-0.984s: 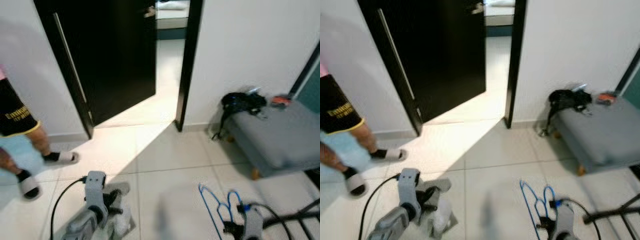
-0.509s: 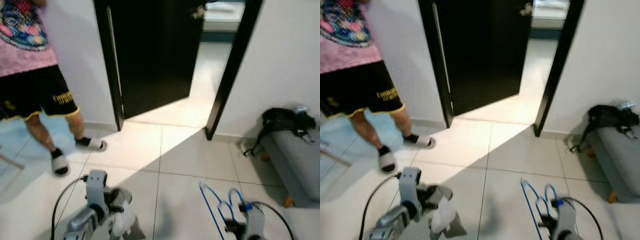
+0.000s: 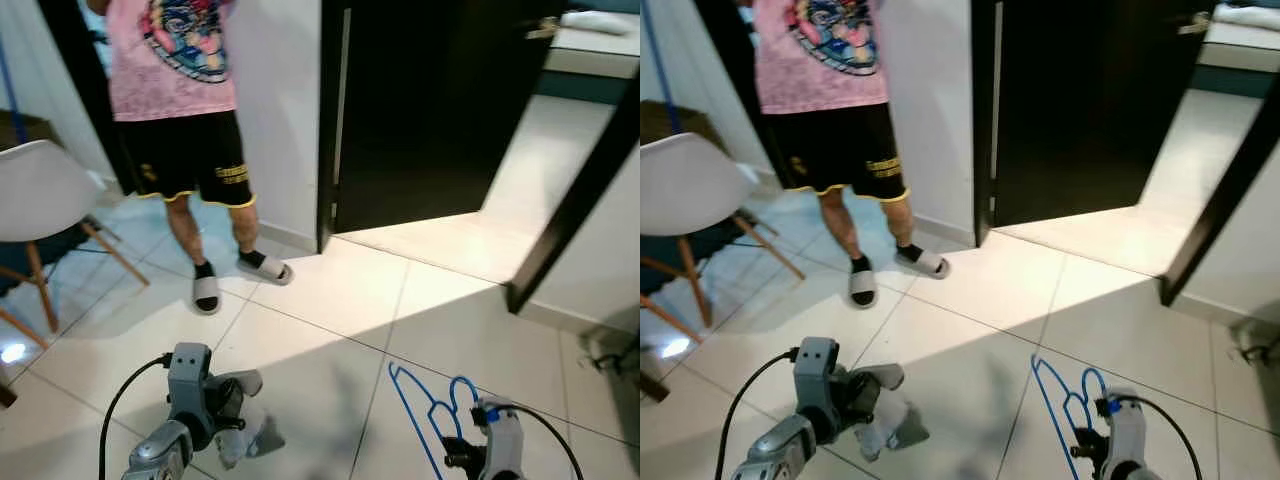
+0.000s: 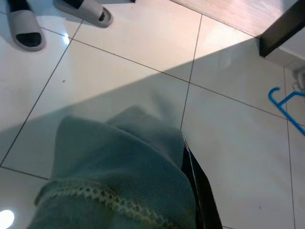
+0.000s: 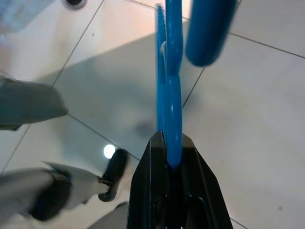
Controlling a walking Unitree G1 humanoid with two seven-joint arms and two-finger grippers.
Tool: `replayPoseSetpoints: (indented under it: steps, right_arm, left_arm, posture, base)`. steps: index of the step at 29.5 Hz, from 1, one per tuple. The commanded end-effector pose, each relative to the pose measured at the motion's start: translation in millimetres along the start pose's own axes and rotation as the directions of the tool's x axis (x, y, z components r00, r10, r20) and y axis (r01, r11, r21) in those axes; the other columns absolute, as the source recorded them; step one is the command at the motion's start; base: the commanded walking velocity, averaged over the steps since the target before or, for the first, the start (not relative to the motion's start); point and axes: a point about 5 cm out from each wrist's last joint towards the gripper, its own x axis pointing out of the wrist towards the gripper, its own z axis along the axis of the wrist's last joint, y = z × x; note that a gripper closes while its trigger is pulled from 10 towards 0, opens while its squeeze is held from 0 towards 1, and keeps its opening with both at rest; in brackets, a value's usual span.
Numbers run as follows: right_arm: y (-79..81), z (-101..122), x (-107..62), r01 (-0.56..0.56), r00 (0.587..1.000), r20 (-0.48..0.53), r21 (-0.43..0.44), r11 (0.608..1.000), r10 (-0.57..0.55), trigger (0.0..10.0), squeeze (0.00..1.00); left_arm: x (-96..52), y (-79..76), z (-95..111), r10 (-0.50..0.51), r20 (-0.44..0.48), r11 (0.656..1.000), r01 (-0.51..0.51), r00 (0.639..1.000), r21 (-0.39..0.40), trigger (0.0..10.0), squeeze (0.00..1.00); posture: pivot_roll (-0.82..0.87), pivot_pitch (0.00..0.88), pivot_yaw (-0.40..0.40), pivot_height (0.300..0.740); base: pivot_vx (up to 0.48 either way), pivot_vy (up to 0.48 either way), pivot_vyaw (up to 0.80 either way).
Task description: Hang hanger
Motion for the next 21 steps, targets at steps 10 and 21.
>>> replayPoseSetpoints:
  steps: [10,21]
  right_arm:
    - [14.2,14,11.8,-0.038,0.997,0.059,-0.02,0.999,0.039,10.0,0.0]
    - [30.1,12,19.6,-0.057,0.996,0.06,-0.02,0.998,0.058,10.0,0.0]
  left_arm:
    - [-1.2,-0.6,-1,-0.004,0.002,1.0,0.004,1.0,0.013,10.0,0.0]
    - [-2.9,-0.7,-1,-0.009,0.017,1.0,0.009,1.0,0.021,10.0,0.0]
  posture:
    - [0.02,0.098,-0.027,0.74]
    - [0.02,0.088,-0.023,0.74]
  base:
    - [0.0,0.0,0.79]
    - [0.0,0.0,0.79]
